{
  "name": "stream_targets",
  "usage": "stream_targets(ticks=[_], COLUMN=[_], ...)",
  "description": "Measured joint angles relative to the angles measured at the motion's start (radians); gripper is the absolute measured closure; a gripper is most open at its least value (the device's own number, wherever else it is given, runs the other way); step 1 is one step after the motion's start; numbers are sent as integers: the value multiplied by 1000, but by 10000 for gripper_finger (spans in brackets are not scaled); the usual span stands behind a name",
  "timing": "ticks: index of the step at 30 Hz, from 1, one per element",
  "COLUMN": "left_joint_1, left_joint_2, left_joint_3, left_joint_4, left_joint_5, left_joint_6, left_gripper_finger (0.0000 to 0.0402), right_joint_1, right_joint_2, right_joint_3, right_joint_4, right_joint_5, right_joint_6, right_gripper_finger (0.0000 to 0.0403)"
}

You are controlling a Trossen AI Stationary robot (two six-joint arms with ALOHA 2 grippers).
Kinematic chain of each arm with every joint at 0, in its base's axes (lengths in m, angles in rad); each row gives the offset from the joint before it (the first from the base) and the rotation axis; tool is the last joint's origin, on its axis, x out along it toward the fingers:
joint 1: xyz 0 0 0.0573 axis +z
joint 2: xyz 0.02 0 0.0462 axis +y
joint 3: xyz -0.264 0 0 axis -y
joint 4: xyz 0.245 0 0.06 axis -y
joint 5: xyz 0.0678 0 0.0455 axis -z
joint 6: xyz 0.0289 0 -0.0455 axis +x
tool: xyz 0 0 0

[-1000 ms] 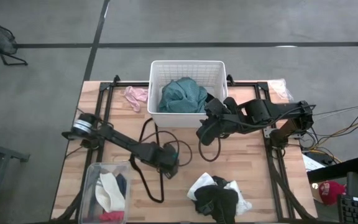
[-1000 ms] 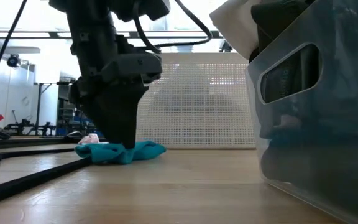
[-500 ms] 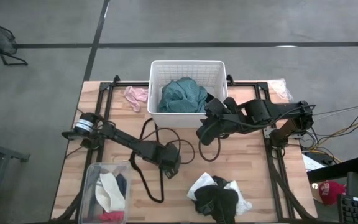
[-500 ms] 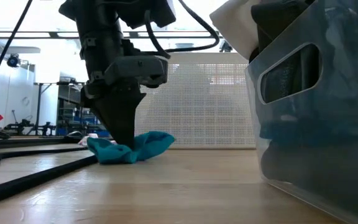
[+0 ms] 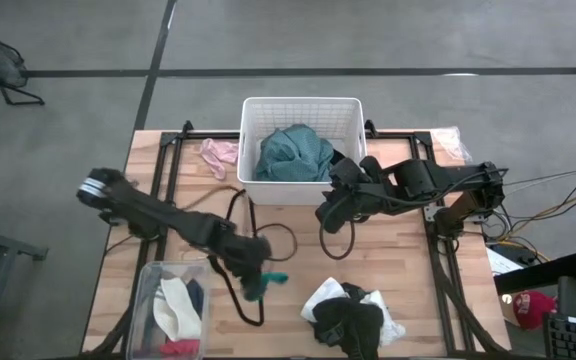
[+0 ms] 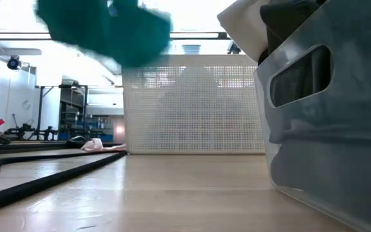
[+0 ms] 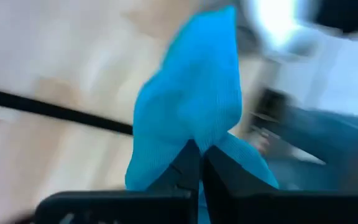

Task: Pick & Place Cloths
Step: Put the blue sock into the left transparent bin

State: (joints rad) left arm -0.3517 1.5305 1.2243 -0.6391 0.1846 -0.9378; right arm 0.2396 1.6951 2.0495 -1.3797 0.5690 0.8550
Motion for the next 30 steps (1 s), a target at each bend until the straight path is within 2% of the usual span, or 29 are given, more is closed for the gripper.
stream_targets(ticks=[3,8,15,18,22,25,30], left_joint_1=[-34,-115,-282,-376,-453,-467,-466], left_joint_2=[-113,-285,-444,-468,-460,-440,-398], left_joint_3=[0,0,0,0,-1,-2,-3], left_joint_4=[0,-9,-221,-353,-510,-564,-562], left_joint_5=[65,100,129,138,181,183,147], left_joint_6=[-16,-150,-498,-650,-753,-755,-690], left_gripper_finger=[394,394,393,393,390,389,388], right_joint_1=[0,0,0,0,-1,-1,-1], right_joint_2=[0,0,0,4,11,18,19], right_joint_3=[0,0,0,0,0,0,-2], right_joint_4=[1,3,4,7,9,17,57], right_joint_5=[8,9,9,9,9,9,9], right_joint_6=[1,1,2,6,8,10,10], right_gripper_finger=[256,243,230,226,223,223,236])
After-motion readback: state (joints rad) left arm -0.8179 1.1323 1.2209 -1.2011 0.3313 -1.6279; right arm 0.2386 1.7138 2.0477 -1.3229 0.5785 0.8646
